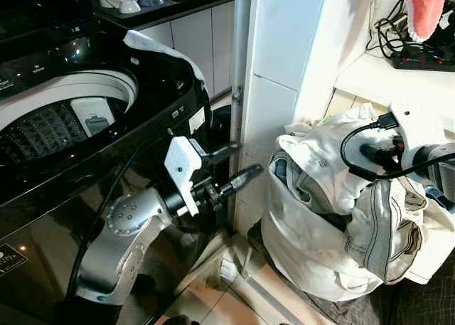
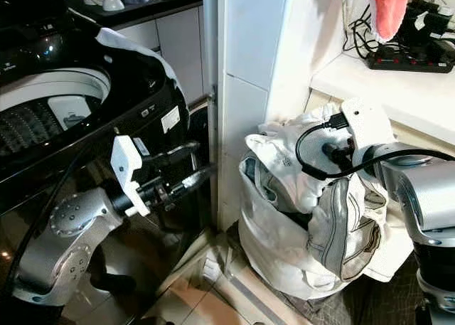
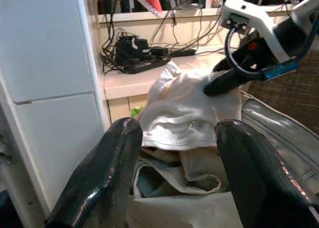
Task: Clothes washing
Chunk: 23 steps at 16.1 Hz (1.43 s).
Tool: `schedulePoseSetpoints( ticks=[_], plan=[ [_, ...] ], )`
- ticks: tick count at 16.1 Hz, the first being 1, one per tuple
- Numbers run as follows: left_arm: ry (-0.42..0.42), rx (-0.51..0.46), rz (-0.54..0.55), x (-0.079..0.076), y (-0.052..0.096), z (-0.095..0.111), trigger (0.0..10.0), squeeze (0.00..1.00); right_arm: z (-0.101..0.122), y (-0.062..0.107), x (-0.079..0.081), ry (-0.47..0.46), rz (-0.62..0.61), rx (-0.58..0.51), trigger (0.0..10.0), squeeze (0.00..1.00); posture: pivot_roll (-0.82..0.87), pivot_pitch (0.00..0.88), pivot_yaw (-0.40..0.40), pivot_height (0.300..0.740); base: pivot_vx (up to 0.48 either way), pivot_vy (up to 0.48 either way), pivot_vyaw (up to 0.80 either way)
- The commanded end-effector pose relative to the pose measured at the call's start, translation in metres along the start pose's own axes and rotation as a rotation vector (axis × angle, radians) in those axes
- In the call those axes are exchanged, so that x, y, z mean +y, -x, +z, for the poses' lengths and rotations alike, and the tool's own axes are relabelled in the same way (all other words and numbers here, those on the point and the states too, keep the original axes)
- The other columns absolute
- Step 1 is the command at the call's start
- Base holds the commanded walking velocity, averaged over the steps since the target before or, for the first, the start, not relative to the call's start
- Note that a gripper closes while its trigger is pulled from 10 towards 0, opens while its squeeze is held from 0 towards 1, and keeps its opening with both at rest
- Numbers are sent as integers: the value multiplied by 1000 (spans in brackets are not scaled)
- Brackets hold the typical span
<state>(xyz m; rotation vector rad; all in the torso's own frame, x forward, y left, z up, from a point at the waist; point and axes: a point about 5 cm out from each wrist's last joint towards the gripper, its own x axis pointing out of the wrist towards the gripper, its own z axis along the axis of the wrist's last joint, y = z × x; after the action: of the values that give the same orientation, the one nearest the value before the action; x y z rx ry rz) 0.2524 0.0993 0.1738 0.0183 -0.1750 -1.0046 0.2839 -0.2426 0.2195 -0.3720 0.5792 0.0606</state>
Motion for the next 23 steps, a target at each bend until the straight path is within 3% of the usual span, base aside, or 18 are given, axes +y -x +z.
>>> schedulePoseSetpoints(
  ticks=[1, 7, 11, 15, 18, 20, 21, 23],
  plan=[
    [-3, -7, -25, -4, -1, 3, 10000, 0, -1, 0, -5, -27, -17, -4, 0, 0, -25, 0, -8, 740, 0, 0, 0],
    [6, 2, -20, -1, -2, 3, 10000, 0, 3, -1, -7, -41, -16, -15, 0, 0, -30, 0, -9, 740, 0, 0, 0],
    [-16, 88, -37, -4, 4, -11, 10000, 0, 3, -2, -4, -71, -9, -18, 0, 0, -24, 0, -5, 740, 0, 0, 0],
    [-13, 79, -24, 0, 3, -8, 10000, 0, 18, 2, -9, -152, 9, -89, 0, 0, -24, 0, -5, 740, 0, 0, 0],
    [-28, 74, 5, 4, 3, -7, 10000, 0, 63, 20, -17, -290, 35, -343, 0, 0, -25, 0, 1, 740, 0, 0, 0],
    [-50, 15, 105, 20, -2, 5, 10000, 0, 109, 45, -22, -414, 88, -615, 0, 0, -24, 0, 13, 740, 0, 0, 0],
    [-67, -21, 126, 26, -5, 13, 10000, 0, 123, 54, -20, -425, 139, -693, 0, 0, -24, 0, 15, 740, 0, 0, 0],
    [-89, -56, 130, 29, -9, 24, 10000, 0, 131, 61, -15, -367, 197, -714, 0, 0, -19, 0, 8, 740, 0, 0, 0]
  ],
)
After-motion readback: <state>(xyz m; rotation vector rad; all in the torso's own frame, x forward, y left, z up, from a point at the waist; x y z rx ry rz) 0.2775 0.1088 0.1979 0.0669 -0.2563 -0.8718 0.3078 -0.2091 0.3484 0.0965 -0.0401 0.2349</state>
